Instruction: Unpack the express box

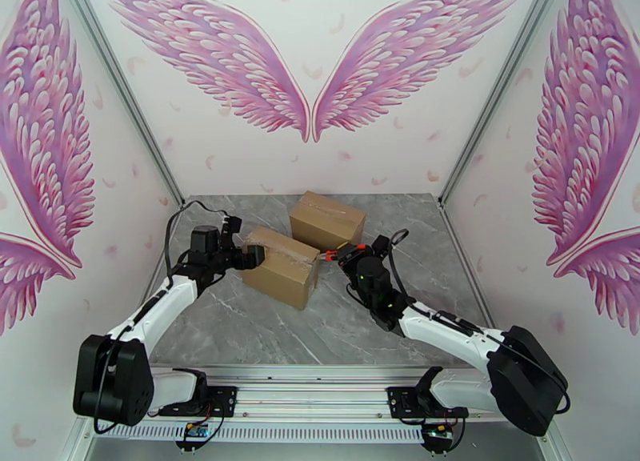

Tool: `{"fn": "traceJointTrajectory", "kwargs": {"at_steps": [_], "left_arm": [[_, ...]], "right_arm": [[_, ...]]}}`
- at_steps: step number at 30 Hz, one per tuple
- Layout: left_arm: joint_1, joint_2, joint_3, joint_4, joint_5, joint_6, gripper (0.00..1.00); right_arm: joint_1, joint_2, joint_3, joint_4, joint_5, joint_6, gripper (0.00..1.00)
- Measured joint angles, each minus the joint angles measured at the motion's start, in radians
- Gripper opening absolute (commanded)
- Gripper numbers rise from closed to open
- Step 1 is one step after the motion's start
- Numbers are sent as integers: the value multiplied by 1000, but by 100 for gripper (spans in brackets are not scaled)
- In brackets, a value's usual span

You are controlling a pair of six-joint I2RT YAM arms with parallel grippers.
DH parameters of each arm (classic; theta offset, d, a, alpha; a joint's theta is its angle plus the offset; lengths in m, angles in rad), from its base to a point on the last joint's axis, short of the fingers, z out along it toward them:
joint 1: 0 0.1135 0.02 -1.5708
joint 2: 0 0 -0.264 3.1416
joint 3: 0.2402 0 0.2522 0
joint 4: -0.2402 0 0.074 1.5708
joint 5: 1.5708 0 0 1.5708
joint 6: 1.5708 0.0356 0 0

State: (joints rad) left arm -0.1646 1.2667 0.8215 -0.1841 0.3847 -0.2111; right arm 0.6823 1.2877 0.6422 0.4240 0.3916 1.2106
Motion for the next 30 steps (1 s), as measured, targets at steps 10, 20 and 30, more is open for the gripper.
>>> {"fn": "traceJointTrajectory", "kwargs": {"at_steps": [10, 20, 30], "left_arm": [[-84, -113, 5, -130, -206, 281, 98], [-239, -204, 35, -179, -238, 772, 99], [-438, -173, 77, -269, -248, 1146, 99]], "right_arm": [[-4, 17, 8, 10, -80, 29, 0], [-4, 24, 24, -14, -127, 58, 0], [-4, 28, 41, -47, -142, 80, 0]]}}
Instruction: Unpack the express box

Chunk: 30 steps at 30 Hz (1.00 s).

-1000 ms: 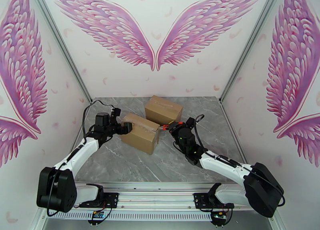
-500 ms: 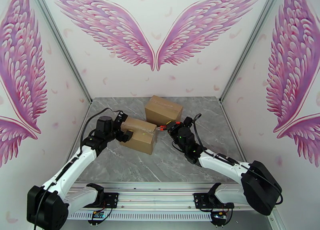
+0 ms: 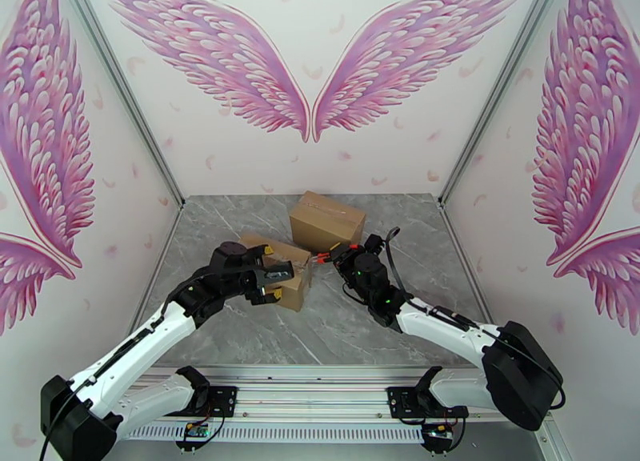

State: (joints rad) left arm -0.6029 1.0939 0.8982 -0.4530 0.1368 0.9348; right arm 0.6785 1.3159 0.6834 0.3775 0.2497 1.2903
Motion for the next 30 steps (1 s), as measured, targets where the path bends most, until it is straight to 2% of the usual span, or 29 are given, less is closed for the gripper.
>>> {"fn": "traceJointTrajectory", "kwargs": {"at_steps": [10, 24, 30], "left_arm": [[-34, 148, 0, 53, -95, 158, 99], [-39, 205, 20, 84, -99, 159, 99], [-39, 219, 21, 113, -100, 119, 99]], "right_arm": [[0, 1, 14, -31, -4, 21, 0], [-11, 27, 39, -46, -8, 56, 0], [-11, 27, 58, -82, -42, 56, 0]]}}
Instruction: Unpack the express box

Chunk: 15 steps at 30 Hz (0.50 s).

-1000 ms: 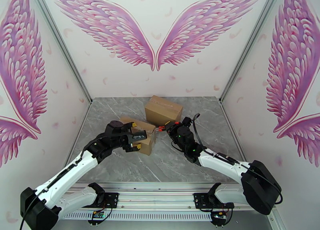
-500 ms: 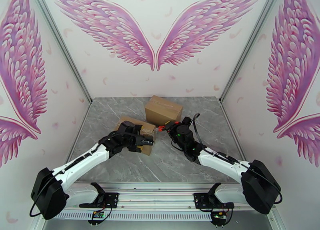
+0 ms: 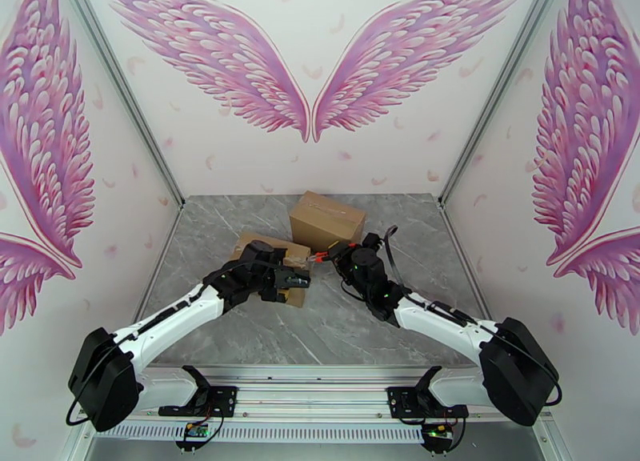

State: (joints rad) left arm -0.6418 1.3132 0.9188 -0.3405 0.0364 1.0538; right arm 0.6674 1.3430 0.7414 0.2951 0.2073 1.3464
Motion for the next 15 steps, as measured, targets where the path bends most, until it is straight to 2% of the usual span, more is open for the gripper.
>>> {"fn": "traceJointTrajectory", "kwargs": {"at_steps": [15], "left_arm": [[34, 16, 8, -5, 34, -133, 99]], "right_arm": [[0, -11, 11, -45, -3, 1, 0]]}}
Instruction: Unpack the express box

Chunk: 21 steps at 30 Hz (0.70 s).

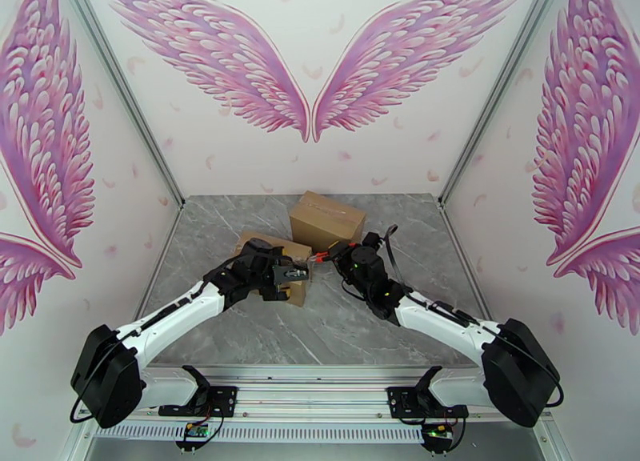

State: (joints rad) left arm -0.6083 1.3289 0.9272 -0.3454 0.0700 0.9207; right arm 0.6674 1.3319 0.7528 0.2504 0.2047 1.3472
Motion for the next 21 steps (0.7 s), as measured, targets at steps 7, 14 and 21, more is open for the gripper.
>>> {"fn": "traceJointTrajectory", "kwargs": {"at_steps": [7, 14, 21], "left_arm": [[8, 5, 0, 0, 8, -57, 98], [8, 11, 0, 5, 3, -92, 97], [8, 12, 0, 8, 6, -113, 97]], "right_arm": [[0, -3, 8, -20, -5, 0, 0], [0, -4, 25, -49, -7, -1, 0], [-8, -21, 31, -80, -18, -10, 0]]}}
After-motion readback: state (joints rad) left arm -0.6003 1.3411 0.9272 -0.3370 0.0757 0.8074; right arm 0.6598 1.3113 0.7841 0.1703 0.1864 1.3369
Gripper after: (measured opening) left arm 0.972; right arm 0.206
